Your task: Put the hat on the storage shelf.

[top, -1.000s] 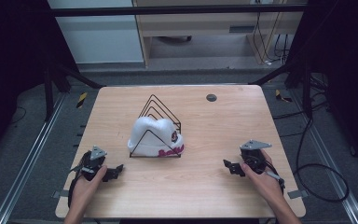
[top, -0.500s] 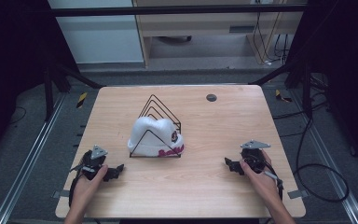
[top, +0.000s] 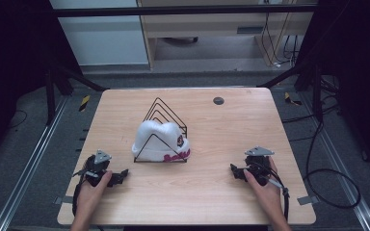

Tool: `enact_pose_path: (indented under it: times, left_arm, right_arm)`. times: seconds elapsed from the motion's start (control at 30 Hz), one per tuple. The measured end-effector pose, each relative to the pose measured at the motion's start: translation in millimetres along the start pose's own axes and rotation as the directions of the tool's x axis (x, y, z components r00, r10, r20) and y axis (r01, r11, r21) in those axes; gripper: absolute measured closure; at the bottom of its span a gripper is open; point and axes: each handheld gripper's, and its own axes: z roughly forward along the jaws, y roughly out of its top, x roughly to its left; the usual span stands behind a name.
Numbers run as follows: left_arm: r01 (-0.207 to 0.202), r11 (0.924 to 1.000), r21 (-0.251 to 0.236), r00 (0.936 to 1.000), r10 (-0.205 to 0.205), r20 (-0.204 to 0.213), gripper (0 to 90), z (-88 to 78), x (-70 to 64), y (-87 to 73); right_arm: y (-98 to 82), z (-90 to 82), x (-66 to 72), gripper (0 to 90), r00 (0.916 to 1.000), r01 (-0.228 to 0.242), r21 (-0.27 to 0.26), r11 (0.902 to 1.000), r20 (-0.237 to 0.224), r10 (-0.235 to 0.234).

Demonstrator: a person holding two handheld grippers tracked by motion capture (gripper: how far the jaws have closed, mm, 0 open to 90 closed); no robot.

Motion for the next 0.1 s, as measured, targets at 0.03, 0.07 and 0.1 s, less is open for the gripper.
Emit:
enact_pose_path:
  times: [0.03, 0.07, 0.1]
  left_arm:
    - [0.001, 1.0000, 0.000, 1.0000, -0.001, 0.000, 0.0, 0.1, 0.1, 0.0]
    - [0.002, 1.0000, 0.000, 1.0000, -0.002, -0.002, 0.0, 0.2, 0.0, 0.2]
    - [0.002, 1.0000, 0.000, 1.0000, -0.002, -0.002, 0.0, 0.2, 0.0, 0.2]
  right_arm:
    - [-1.1, -1.7, 3.6, 8.7, 0.9994, -0.030, 0.001, 0.9995, 0.017, 0.030]
    - [-1.2, -1.9, 4.4, 8.5, 0.9992, -0.034, -0.001, 0.9994, 0.021, 0.034]
    - [-1.2, -1.9, 4.4, 8.5, 0.9992, -0.034, -0.001, 0.9994, 0.021, 0.034]
